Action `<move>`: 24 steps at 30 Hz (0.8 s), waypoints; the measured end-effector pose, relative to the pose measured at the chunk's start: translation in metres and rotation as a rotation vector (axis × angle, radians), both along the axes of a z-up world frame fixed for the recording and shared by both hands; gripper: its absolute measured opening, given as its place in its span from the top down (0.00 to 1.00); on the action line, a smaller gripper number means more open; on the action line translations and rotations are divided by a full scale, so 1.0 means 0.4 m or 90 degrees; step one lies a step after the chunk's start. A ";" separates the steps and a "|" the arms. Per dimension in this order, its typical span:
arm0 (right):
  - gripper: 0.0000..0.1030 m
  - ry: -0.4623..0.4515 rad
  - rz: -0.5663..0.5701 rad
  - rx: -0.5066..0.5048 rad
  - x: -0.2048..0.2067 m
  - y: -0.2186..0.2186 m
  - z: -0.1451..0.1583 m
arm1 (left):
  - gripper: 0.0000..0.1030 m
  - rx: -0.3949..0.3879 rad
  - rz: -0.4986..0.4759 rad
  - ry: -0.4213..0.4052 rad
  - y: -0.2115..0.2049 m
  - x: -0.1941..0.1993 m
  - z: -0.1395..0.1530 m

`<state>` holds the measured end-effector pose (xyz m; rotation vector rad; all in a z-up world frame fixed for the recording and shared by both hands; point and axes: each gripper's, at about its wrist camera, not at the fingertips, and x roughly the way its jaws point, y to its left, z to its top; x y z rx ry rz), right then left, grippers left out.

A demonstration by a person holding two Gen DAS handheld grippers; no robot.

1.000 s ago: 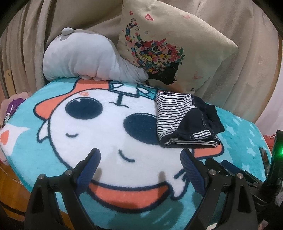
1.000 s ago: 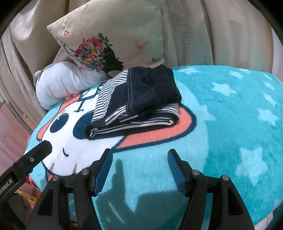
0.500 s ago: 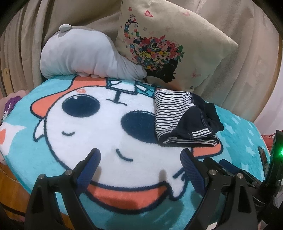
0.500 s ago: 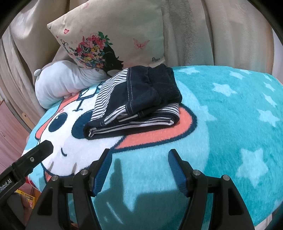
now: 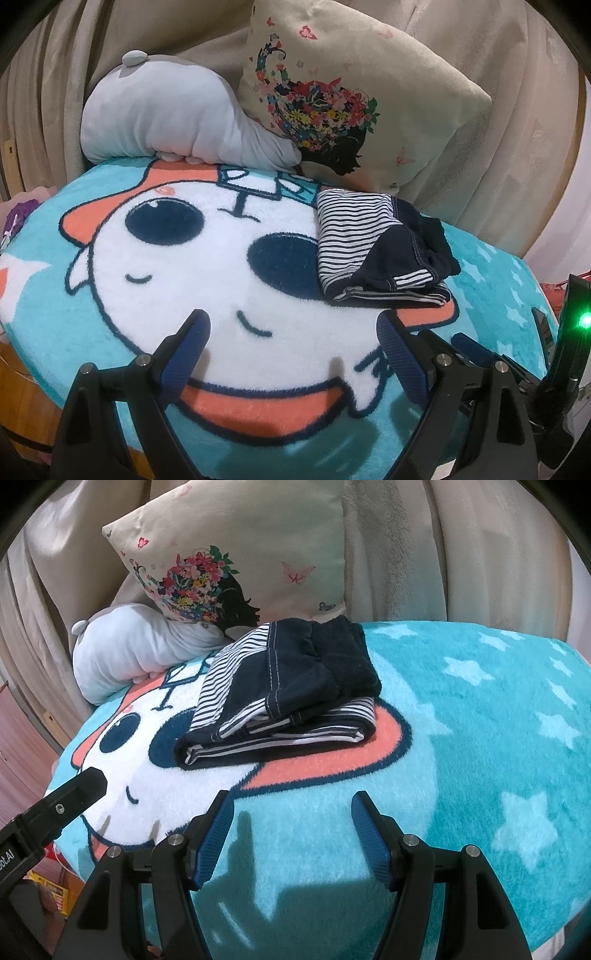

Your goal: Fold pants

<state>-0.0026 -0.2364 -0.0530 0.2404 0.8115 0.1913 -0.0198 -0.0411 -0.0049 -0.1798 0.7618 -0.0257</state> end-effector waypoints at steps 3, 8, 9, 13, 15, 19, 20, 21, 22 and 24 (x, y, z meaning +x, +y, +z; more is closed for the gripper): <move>0.32 -0.001 0.000 -0.001 -0.003 0.003 -0.001 | 0.12 -0.002 -0.001 -0.002 0.000 0.000 0.001; 0.32 -0.002 0.000 -0.003 -0.003 0.004 0.000 | 0.12 -0.014 -0.007 -0.009 0.000 -0.003 0.005; 0.32 -0.002 0.000 -0.003 -0.004 0.004 -0.001 | 0.12 -0.014 -0.007 -0.012 0.000 -0.005 0.006; 0.32 -0.007 -0.001 0.001 -0.005 0.001 0.000 | 0.12 -0.015 -0.004 -0.016 0.002 -0.008 0.010; 0.32 -0.012 -0.005 0.002 -0.008 -0.003 0.002 | 0.12 -0.010 0.001 -0.022 0.004 -0.011 0.015; 0.32 -0.023 -0.009 0.003 -0.017 -0.008 0.011 | 0.12 0.023 0.032 -0.061 0.008 -0.033 0.042; 0.32 -0.025 -0.008 0.003 -0.019 -0.008 0.013 | 0.12 0.038 0.043 -0.071 0.008 -0.038 0.049; 0.32 -0.026 -0.007 0.002 -0.022 -0.006 0.015 | 0.12 0.057 0.057 -0.086 0.006 -0.047 0.058; 0.32 -0.027 -0.006 0.001 -0.024 -0.004 0.016 | 0.12 0.067 0.065 -0.099 0.008 -0.053 0.065; 0.32 -0.032 -0.003 0.000 -0.027 0.000 0.020 | 0.12 0.084 0.082 -0.125 0.012 -0.069 0.082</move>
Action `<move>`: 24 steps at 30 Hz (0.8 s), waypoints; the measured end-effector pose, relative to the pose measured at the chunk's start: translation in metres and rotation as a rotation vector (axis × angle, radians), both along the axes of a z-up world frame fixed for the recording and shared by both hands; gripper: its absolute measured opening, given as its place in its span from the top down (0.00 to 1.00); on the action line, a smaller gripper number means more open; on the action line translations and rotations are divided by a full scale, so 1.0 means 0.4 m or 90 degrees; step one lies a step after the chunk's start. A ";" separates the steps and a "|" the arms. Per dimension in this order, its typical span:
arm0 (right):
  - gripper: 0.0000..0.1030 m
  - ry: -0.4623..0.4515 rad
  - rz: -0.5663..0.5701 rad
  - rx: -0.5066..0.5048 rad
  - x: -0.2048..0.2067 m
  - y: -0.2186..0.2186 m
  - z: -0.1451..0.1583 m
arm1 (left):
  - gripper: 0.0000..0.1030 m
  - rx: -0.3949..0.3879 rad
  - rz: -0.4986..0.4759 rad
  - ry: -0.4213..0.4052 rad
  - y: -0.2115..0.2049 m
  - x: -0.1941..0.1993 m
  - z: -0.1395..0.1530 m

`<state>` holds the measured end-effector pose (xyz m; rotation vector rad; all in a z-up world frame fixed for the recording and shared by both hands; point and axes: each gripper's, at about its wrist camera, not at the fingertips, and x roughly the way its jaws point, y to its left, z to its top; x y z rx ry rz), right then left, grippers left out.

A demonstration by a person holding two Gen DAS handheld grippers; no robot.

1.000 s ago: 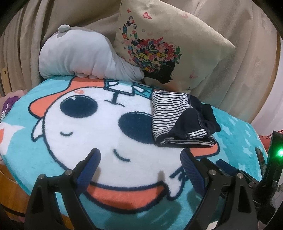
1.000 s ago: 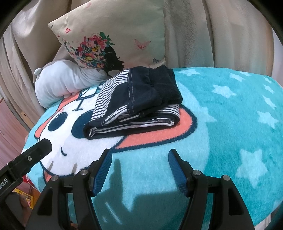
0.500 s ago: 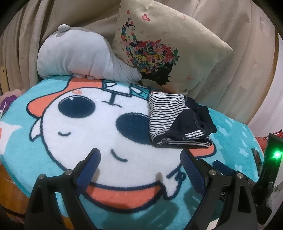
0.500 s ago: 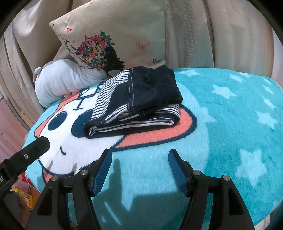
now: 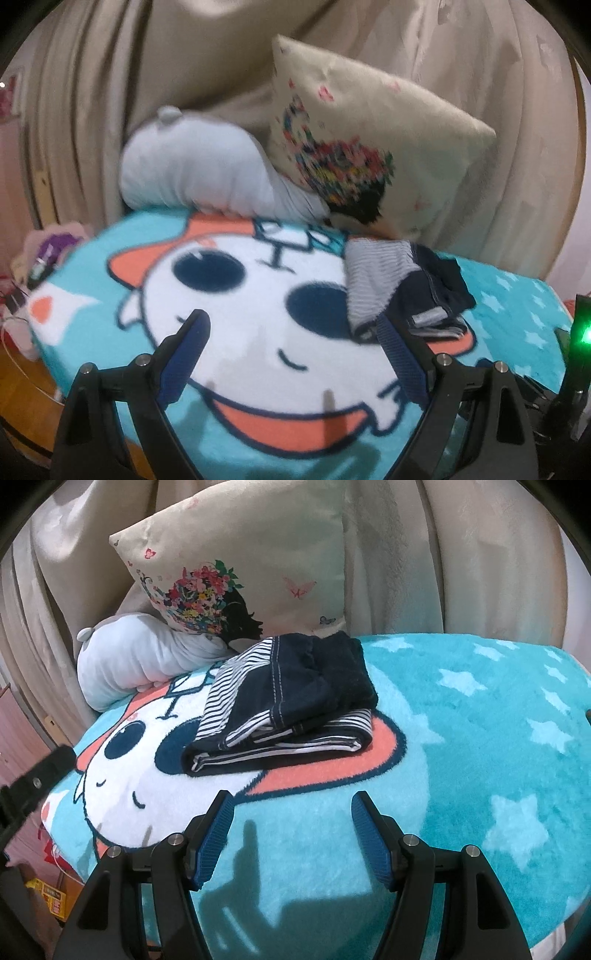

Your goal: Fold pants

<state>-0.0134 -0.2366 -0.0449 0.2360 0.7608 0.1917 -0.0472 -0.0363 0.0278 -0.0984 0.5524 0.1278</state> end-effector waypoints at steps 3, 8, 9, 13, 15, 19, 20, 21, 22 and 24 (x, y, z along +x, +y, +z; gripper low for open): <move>0.32 -0.006 0.005 -0.003 -0.006 0.007 0.007 | 0.01 0.017 0.019 -0.043 0.009 -0.026 0.030; 0.32 -0.026 0.007 -0.009 -0.020 0.014 0.024 | 0.00 0.013 0.031 -0.127 0.026 -0.076 0.088; 0.32 -0.031 0.008 -0.009 -0.023 0.015 0.027 | 0.00 0.008 0.025 -0.134 0.028 -0.082 0.095; 0.32 -0.040 0.011 -0.015 -0.030 0.019 0.031 | 0.00 -0.008 -0.002 -0.133 0.028 -0.088 0.109; 0.32 -0.043 0.011 -0.018 -0.032 0.020 0.031 | 0.00 -0.005 0.003 -0.135 0.026 -0.089 0.108; 0.32 -0.041 0.013 -0.020 -0.032 0.021 0.030 | 0.00 -0.011 0.006 -0.119 0.023 -0.079 0.096; 0.32 -0.040 0.014 -0.021 -0.032 0.021 0.030 | 0.00 -0.014 0.003 -0.109 0.024 -0.073 0.091; 0.32 -0.039 0.015 -0.023 -0.031 0.021 0.030 | 0.00 -0.017 0.001 -0.099 0.024 -0.067 0.087; 0.32 -0.038 0.016 -0.027 -0.031 0.022 0.030 | 0.00 -0.017 -0.002 -0.081 0.025 -0.055 0.080; 0.32 -0.039 0.016 -0.033 -0.033 0.024 0.029 | 0.00 -0.019 -0.012 -0.058 0.026 -0.040 0.069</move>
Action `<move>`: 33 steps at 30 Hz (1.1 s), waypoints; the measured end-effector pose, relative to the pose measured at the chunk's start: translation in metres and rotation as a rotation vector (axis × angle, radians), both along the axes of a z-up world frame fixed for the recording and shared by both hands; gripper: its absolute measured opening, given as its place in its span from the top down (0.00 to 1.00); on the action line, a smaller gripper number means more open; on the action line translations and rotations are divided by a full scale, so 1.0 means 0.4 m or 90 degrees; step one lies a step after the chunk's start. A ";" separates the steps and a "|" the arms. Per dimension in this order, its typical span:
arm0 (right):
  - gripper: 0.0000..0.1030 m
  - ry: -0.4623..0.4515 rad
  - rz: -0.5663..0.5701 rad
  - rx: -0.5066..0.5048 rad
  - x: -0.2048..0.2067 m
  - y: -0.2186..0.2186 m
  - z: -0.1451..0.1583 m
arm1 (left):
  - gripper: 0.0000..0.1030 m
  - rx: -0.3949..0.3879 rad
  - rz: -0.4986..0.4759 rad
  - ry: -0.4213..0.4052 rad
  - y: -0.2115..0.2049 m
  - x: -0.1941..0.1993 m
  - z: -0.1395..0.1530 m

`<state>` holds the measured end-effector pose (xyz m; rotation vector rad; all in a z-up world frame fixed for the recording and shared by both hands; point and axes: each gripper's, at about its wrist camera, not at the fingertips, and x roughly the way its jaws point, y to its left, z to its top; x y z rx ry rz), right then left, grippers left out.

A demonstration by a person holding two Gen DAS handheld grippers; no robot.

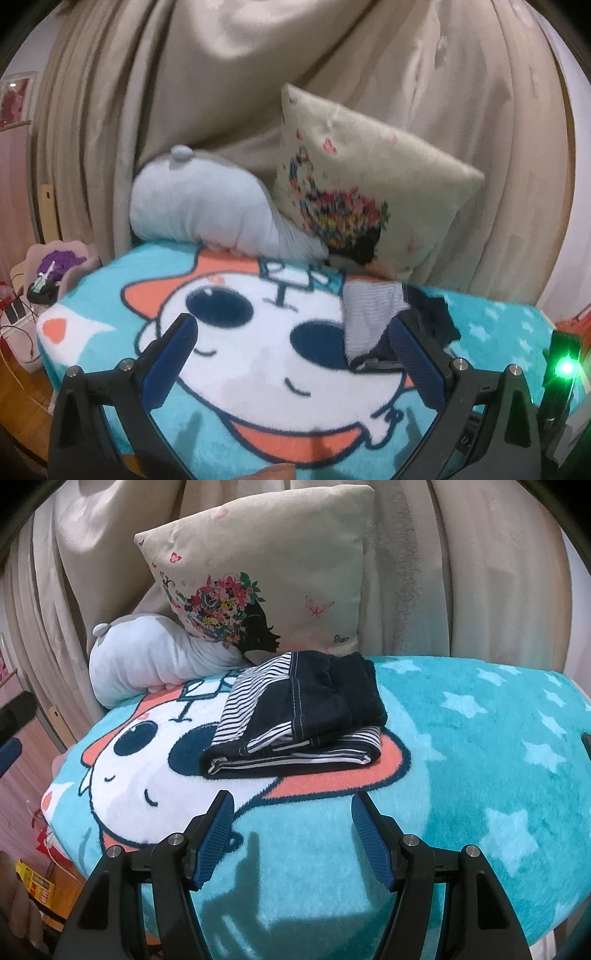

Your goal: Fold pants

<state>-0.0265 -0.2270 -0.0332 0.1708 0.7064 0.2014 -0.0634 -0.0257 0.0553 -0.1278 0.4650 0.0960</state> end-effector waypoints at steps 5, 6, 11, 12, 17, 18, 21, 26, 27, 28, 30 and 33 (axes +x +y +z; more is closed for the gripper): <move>0.32 0.007 0.001 -0.007 0.007 0.007 -0.008 | 0.00 -0.020 -0.007 0.043 0.009 0.024 -0.037; 0.32 0.008 0.002 -0.010 0.008 0.011 -0.010 | 0.00 -0.022 -0.006 0.050 0.011 0.028 -0.043; 0.32 0.002 0.005 -0.042 0.008 0.030 -0.013 | 0.00 -0.042 -0.006 0.080 0.028 0.046 -0.069; 0.32 0.001 0.005 -0.047 0.007 0.034 -0.013 | 0.00 -0.052 -0.008 0.089 0.033 0.051 -0.075; 0.32 0.002 0.012 -0.064 0.010 0.055 -0.015 | 0.00 -0.078 0.002 0.107 0.060 0.061 -0.095; 0.32 0.003 0.013 -0.067 0.010 0.062 -0.015 | 0.00 -0.078 0.002 0.108 0.064 0.062 -0.098; 0.32 0.002 0.021 -0.073 0.010 0.078 -0.016 | 0.00 -0.073 0.002 0.111 0.069 0.064 -0.100; 0.32 0.003 0.031 -0.083 0.008 0.094 -0.020 | 0.00 -0.071 0.003 0.113 0.073 0.063 -0.104; 0.32 0.003 0.030 -0.084 0.007 0.096 -0.020 | 0.00 -0.072 0.004 0.114 0.074 0.063 -0.105; 0.32 0.003 0.030 -0.085 0.007 0.096 -0.020 | 0.00 -0.073 0.006 0.116 0.076 0.064 -0.107; 0.32 0.003 0.030 -0.085 0.007 0.096 -0.019 | 0.00 -0.075 0.008 0.121 0.077 0.067 -0.110; 0.31 0.000 0.030 -0.086 0.005 0.098 -0.018 | 0.00 -0.080 0.008 0.124 0.077 0.068 -0.112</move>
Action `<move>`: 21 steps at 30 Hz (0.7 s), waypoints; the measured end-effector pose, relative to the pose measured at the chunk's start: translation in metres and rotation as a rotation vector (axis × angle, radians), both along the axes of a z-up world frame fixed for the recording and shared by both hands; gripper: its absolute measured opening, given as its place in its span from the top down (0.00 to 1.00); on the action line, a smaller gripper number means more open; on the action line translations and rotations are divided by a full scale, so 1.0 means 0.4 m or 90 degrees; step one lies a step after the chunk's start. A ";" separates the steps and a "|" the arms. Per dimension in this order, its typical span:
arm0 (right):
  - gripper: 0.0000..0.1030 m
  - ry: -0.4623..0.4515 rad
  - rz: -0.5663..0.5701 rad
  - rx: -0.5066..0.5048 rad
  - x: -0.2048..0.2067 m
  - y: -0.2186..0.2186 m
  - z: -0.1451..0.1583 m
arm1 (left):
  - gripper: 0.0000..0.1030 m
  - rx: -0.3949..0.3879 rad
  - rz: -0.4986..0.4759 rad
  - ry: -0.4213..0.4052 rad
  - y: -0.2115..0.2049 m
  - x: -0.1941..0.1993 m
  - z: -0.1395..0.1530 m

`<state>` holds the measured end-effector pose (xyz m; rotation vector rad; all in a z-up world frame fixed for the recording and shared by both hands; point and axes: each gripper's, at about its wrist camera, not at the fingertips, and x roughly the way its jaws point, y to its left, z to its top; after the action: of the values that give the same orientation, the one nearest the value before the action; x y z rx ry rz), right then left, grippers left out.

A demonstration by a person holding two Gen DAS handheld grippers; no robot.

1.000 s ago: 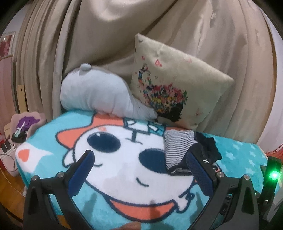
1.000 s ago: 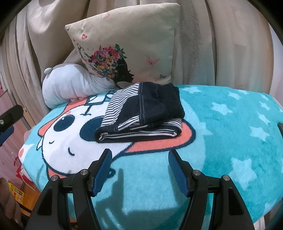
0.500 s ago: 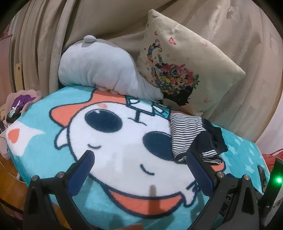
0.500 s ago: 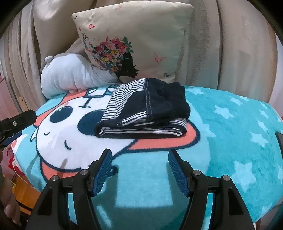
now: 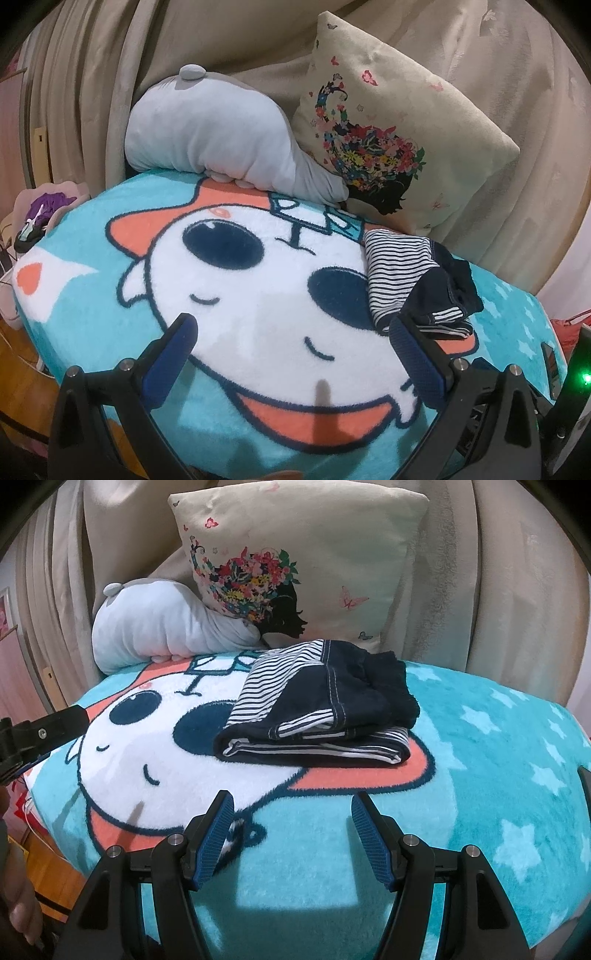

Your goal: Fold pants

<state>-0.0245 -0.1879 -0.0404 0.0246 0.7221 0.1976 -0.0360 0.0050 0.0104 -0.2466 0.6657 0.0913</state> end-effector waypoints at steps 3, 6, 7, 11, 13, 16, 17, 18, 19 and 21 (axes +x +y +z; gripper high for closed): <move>0.31 -0.001 0.002 0.001 -0.003 0.000 0.001 | 0.00 0.000 -0.003 0.001 -0.004 -0.002 0.000; 0.30 0.000 0.003 0.001 -0.006 0.001 0.002 | 0.00 -0.001 -0.007 0.005 -0.008 -0.001 -0.003; 0.30 -0.001 0.004 0.002 -0.007 0.001 0.002 | 0.00 0.000 -0.009 0.009 -0.012 0.000 -0.004; 0.30 -0.004 0.008 0.000 -0.008 0.006 0.005 | 0.00 -0.003 -0.017 0.017 -0.015 0.006 -0.009; 0.30 -0.004 0.009 -0.001 -0.010 0.010 0.004 | 0.00 -0.007 -0.019 0.022 -0.016 0.009 -0.011; 0.30 -0.004 0.012 -0.006 -0.009 0.013 0.002 | 0.00 -0.012 -0.022 0.031 -0.015 0.014 -0.015; 0.30 -0.005 0.012 -0.007 -0.010 0.014 0.001 | 0.00 -0.015 -0.022 0.032 -0.014 0.014 -0.016; 0.30 -0.006 0.013 -0.007 -0.010 0.014 0.001 | 0.00 -0.017 -0.020 0.032 -0.013 0.014 -0.017; 0.30 -0.006 0.013 -0.008 -0.010 0.014 0.001 | 0.00 -0.018 -0.019 0.032 -0.013 0.014 -0.018; 0.29 -0.006 0.013 -0.009 -0.011 0.015 -0.002 | 0.00 -0.020 -0.020 0.033 -0.013 0.014 -0.020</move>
<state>-0.0289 -0.1820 -0.0410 0.0027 0.7150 0.2120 -0.0306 -0.0003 0.0025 -0.2641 0.7228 0.0580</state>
